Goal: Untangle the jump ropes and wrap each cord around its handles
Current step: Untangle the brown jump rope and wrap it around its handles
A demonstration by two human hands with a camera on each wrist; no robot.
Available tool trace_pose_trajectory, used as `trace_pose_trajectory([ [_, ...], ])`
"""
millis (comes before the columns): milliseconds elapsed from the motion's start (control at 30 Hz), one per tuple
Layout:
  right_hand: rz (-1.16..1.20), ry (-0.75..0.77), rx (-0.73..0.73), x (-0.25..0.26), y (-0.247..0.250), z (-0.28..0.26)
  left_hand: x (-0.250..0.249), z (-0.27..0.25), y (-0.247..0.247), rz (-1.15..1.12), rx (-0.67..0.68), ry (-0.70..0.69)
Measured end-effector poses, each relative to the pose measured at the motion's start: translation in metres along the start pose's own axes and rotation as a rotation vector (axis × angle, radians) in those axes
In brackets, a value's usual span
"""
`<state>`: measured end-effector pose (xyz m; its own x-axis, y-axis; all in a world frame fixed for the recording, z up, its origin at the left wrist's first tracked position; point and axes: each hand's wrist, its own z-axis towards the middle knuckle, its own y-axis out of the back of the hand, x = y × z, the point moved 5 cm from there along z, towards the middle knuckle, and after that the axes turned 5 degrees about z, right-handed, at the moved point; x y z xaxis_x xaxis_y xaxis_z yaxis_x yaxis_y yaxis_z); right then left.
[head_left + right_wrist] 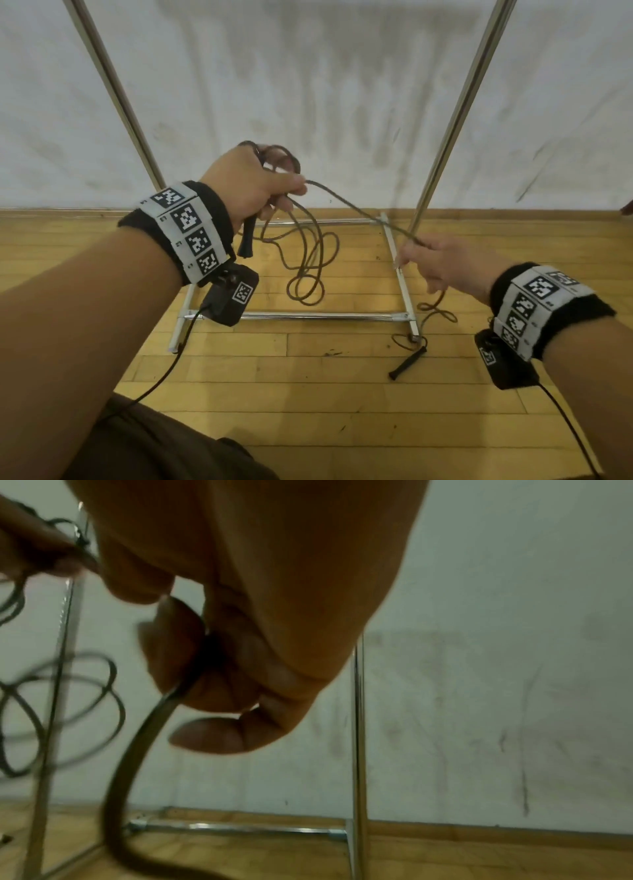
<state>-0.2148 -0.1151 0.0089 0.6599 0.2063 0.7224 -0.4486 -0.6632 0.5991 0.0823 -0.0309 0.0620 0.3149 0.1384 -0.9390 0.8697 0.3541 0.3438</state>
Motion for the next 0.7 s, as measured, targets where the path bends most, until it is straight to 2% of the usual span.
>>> trace_pose_trajectory([
  [100, 0.379, 0.137, -0.049, 0.033, 0.013, -0.004, 0.012, -0.001, -0.008, 0.111, 0.013, 0.082],
  [167, 0.458, 0.256, -0.015, 0.062, 0.018, -0.011, 0.013, -0.004, -0.017, 0.121, 0.028, 0.086],
  [233, 0.424, 0.311, 0.022, 0.080, 0.016, -0.017, 0.011, -0.008, -0.027, 0.127, 0.047, 0.073],
  [300, 0.347, 0.303, 0.018, 0.086, 0.010, -0.020, 0.008, -0.012, -0.035, 0.139, 0.059, 0.063],
  [433, 0.209, 0.238, -0.203, 0.081, 0.012, -0.014, 0.005, -0.017, -0.044, 0.148, 0.091, 0.083],
  [567, 0.096, 0.183, -0.406, 0.075, 0.023, -0.012, 0.002, -0.019, -0.046, 0.193, 0.065, 0.067],
  [633, 0.089, 0.219, -0.454, 0.077, 0.030, -0.016, 0.002, -0.020, -0.046, 0.191, 0.043, 0.066],
  [700, 0.086, 0.316, -0.407, 0.086, 0.031, -0.022, 0.002, -0.020, -0.047, 0.173, 0.029, 0.082],
])
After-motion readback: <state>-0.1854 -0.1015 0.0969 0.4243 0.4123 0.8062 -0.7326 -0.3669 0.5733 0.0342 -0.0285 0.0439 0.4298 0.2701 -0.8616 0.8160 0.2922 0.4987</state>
